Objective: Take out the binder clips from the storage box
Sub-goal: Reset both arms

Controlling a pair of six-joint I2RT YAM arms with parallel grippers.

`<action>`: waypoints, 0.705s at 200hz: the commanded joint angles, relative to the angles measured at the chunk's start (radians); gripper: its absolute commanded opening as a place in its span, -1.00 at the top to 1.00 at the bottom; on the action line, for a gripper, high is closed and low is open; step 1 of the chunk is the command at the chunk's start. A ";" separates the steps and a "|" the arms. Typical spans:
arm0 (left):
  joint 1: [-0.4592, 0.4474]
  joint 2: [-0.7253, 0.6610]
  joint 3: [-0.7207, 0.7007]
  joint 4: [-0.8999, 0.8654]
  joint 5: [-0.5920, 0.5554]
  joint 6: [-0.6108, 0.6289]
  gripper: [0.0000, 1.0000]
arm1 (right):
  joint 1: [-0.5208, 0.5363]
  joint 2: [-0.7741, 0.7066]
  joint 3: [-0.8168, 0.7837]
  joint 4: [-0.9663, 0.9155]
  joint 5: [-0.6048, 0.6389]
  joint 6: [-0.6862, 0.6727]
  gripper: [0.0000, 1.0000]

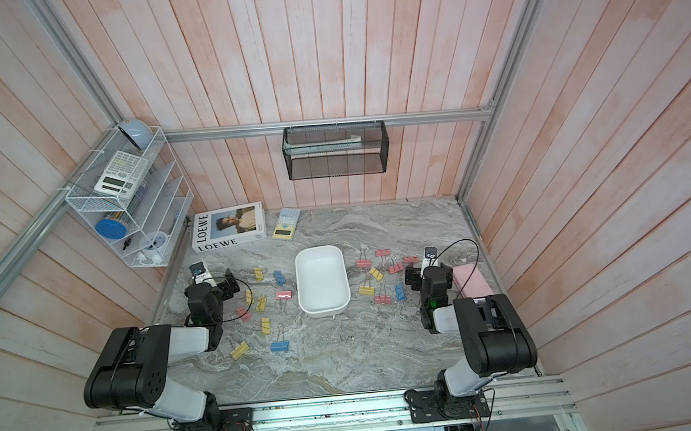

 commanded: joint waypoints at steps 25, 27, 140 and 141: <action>0.004 0.008 -0.003 0.021 0.006 0.015 -1.00 | -0.121 0.007 -0.007 0.077 -0.448 0.013 -0.96; 0.005 0.007 -0.003 0.022 0.006 0.014 -1.00 | -0.122 0.007 -0.008 0.078 -0.448 0.015 -0.96; 0.005 0.007 -0.003 0.021 0.005 0.015 -1.00 | -0.118 0.005 0.017 0.016 -0.267 0.061 -0.96; 0.005 0.007 -0.003 0.021 0.005 0.015 -1.00 | -0.117 0.005 0.018 0.013 -0.268 0.060 -0.96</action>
